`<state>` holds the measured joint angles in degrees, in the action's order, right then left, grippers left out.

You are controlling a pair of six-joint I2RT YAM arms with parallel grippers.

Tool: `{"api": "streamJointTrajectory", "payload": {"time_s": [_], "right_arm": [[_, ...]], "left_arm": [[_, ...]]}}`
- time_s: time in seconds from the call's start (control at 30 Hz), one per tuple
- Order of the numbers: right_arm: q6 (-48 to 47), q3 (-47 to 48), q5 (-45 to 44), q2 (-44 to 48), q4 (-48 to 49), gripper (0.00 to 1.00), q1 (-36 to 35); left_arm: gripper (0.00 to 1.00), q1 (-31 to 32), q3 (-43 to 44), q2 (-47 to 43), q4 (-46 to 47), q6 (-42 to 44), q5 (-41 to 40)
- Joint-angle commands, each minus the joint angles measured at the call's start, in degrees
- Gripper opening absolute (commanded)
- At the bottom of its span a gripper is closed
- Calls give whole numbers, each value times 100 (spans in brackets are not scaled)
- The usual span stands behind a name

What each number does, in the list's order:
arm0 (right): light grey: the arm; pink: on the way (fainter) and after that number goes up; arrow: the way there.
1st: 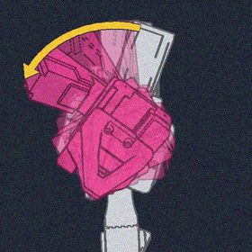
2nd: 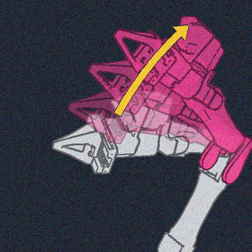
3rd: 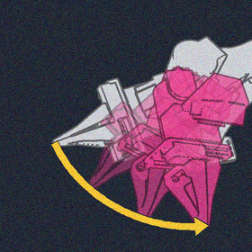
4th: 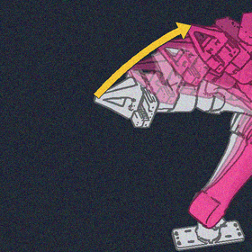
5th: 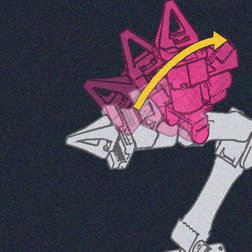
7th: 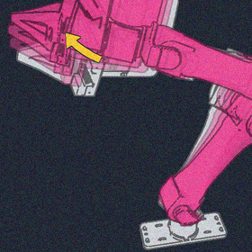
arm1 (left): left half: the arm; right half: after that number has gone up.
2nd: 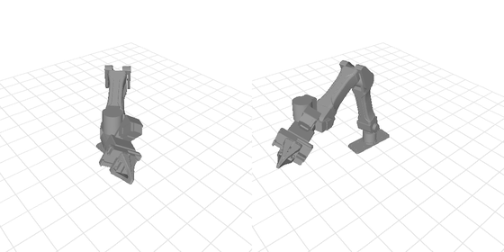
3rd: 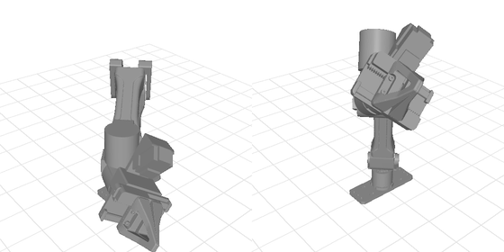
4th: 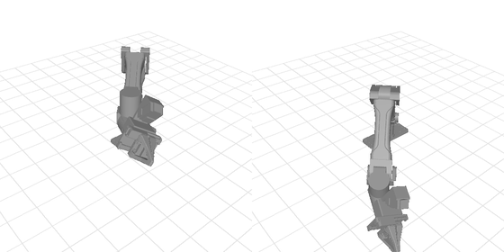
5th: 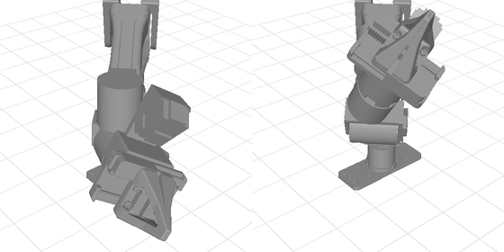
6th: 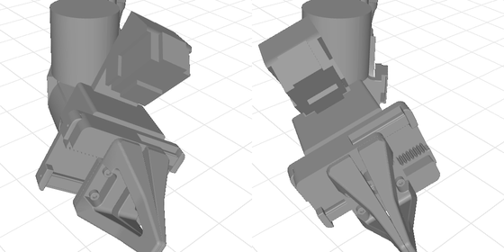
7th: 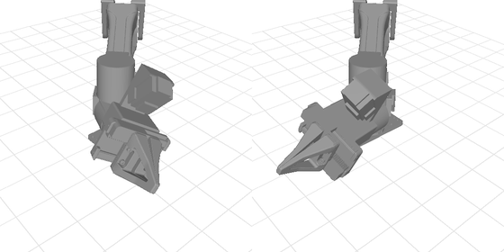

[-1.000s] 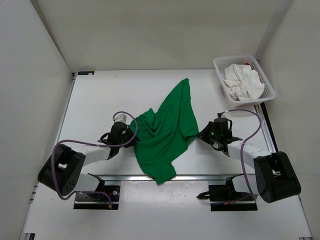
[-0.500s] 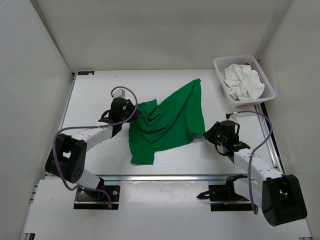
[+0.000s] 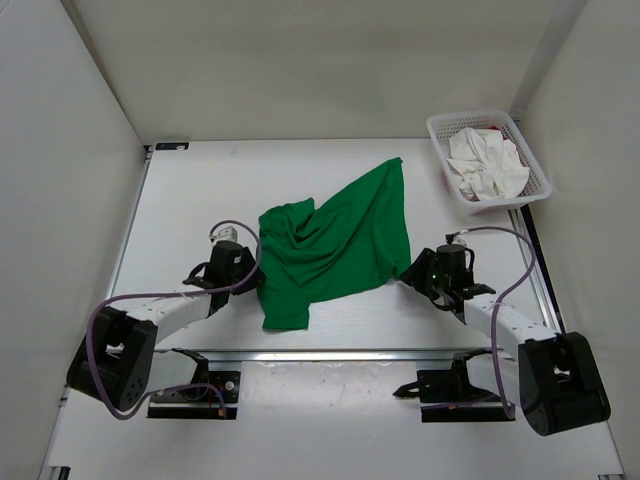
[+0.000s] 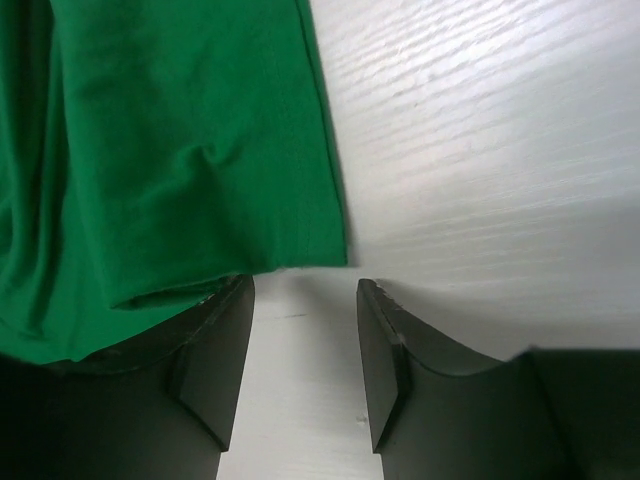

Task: Fold and stack the t-shirts
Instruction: Flatten out the tshirt

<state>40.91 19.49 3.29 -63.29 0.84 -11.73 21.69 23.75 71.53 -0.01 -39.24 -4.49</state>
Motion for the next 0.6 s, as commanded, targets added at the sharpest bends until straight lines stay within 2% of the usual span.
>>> {"api": "streamJointTrajectory", "payload": {"time_s": [0.0,0.1,0.17,0.2,0.23,0.27,0.33,0.47,0.57], "right_arm": [[-38,161,-197,-262,39,43,-75],[-56,248,-241,-578,74,37,-163],[-56,327,-276,-763,74,27,-225],[-22,337,-276,-860,144,24,-251],[5,345,-328,-809,144,15,-242],[14,354,-312,-843,231,7,-216],[-12,502,-469,-738,215,0,-207],[-118,591,-724,-352,22,0,-190],[-144,469,-699,-9,4,0,20]], "left_arm": [[53,133,-116,54,-61,75,-148],[47,142,85,483,185,92,62],[42,177,226,800,282,66,220],[34,264,314,993,352,5,247],[24,283,402,1151,353,-22,230],[19,292,490,1205,361,-48,238],[0,196,656,1259,336,-92,378],[0,37,1148,653,-375,161,178],[0,-60,1448,-172,-1175,416,1]]}}
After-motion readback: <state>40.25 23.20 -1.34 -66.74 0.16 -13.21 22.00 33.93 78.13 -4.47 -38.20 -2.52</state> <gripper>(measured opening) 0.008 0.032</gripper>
